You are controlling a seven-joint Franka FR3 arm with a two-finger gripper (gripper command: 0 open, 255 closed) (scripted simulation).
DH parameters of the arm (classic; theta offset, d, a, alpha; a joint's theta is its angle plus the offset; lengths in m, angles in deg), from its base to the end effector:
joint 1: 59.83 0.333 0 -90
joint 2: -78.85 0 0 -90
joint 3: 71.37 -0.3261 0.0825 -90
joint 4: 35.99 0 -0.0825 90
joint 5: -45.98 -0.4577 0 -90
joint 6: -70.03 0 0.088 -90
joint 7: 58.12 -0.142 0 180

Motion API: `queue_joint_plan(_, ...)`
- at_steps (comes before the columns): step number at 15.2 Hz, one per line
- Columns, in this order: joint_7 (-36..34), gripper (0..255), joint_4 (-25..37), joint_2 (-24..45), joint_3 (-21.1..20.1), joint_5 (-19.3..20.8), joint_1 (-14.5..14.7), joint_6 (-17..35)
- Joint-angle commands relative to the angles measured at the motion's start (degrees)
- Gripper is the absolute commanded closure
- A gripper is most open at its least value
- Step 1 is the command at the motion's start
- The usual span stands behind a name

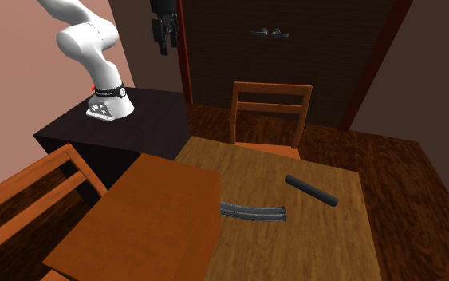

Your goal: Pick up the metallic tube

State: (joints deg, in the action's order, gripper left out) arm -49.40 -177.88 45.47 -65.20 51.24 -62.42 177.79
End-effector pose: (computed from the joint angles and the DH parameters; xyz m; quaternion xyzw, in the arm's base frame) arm 0.4301 -0.0749 0.4390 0.9996 0.0230 -0.0094 0.0128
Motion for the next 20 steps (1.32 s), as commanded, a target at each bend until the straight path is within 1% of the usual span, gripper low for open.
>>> queue_joint_plan(1,1.36,0,0.32,3.58,1.49,0.46,-0.5,3.51)
queue_joint_plan(6,4.99,0,1.37,12.69,5.19,0.75,-1.55,11.8)
queue_joint_plan(11,9.33,0,4.37,22.98,8.56,-0.81,-2.27,19.16)
queue_joint_plan(15,13.55,0,8.14,31.79,10.62,-3.74,-2.95,24.01)
queue_joint_plan(20,19.4,0,14.53,43.15,11.59,-9.03,-4.83,28.36)
